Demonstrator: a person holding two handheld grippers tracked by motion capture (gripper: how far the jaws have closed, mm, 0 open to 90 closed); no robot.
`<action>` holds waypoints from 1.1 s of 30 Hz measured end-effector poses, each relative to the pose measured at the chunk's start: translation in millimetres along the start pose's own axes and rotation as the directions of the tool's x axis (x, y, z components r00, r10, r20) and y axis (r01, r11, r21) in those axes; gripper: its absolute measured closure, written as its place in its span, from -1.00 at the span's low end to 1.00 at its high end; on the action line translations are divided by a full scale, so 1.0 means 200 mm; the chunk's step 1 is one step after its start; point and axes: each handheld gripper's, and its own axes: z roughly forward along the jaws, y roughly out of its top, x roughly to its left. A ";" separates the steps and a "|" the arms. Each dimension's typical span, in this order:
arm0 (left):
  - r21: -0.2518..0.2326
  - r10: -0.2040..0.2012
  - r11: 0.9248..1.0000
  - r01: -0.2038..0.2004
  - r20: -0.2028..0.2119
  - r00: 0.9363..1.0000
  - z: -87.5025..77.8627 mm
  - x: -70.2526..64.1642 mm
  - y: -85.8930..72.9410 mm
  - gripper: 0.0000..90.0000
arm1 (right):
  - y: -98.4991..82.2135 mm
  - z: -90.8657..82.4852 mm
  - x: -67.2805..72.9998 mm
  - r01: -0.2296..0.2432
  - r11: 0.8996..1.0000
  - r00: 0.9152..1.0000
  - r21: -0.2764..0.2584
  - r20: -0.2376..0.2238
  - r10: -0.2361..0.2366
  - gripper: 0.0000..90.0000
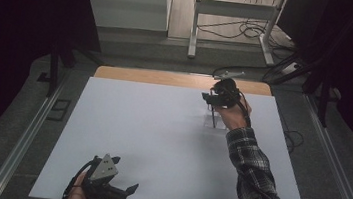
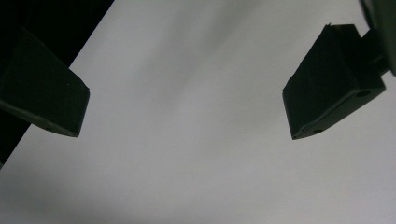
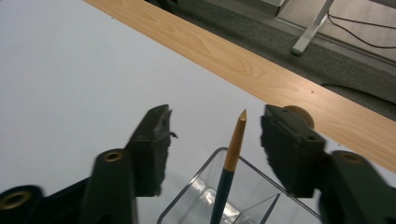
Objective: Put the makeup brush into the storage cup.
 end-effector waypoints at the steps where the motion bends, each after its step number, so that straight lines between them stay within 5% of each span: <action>1: 0.000 -0.001 1.000 0.001 0.000 1.000 0.00 0.00 0.00 -0.98 | 0.00 0.00 0.00 -0.001 1.000 1.000 0.000 0.001 0.001 -0.17; 13: -0.011 -0.014 1.000 0.014 0.009 1.000 0.00 0.00 0.00 -0.98 | 0.02 -0.01 0.00 -0.032 0.999 0.999 -0.013 -0.017 0.032 -0.70; 33: -0.023 -0.026 0.999 0.026 -0.008 1.000 -0.04 0.03 -0.02 -0.98 | 0.03 -0.05 0.04 -0.018 1.000 0.999 -0.007 -0.036 0.018 -0.82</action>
